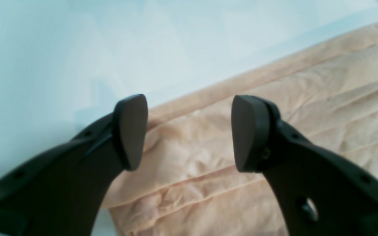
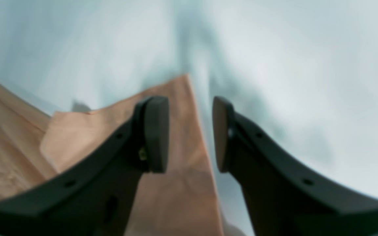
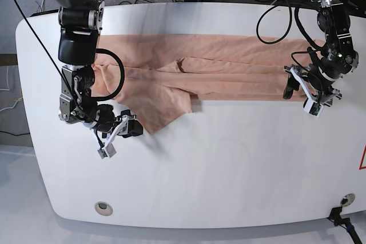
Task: Fold the T-shirt properly
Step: 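Move the right gripper to the hanging sleeve flap and grasp it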
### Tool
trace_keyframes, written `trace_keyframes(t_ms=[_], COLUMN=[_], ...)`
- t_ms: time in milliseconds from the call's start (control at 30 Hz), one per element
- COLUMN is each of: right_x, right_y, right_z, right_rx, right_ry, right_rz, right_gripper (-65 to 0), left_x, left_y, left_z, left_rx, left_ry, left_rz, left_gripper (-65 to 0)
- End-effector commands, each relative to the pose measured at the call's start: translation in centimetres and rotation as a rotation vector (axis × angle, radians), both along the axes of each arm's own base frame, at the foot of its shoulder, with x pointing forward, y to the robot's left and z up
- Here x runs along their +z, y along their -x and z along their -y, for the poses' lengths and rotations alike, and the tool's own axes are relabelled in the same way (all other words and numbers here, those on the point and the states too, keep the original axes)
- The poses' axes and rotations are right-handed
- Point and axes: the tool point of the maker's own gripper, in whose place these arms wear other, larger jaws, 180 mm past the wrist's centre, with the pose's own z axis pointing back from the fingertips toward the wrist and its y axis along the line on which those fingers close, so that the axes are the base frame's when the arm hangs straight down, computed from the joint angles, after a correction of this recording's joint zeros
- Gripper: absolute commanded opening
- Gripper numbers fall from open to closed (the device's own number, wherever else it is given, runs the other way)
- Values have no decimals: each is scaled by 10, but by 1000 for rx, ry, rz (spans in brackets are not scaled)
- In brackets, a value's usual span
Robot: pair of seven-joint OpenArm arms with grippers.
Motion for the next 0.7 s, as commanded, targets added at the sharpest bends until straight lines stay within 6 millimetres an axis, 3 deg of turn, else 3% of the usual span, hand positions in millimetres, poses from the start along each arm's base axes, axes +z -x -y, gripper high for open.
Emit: trace_keyframes(t_ms=[0, 333, 667], right_x=[7, -19, -40], right_y=[-12, -6, 21], right_z=[1, -5, -63], right_rx=[-10, -46, 95], right_ry=[-17, -65, -63], right_rz=[21, -14, -82], right_gripper=[-432, -432, -432], left_x=[18, 18, 17], left_y=[-9, -6, -5], left_z=[1, 2, 2], left_rx=[-10, -14, -14], left_ry=[4, -1, -1], left_rz=[59, 57, 56], left_gripper=[-280, -280, -280])
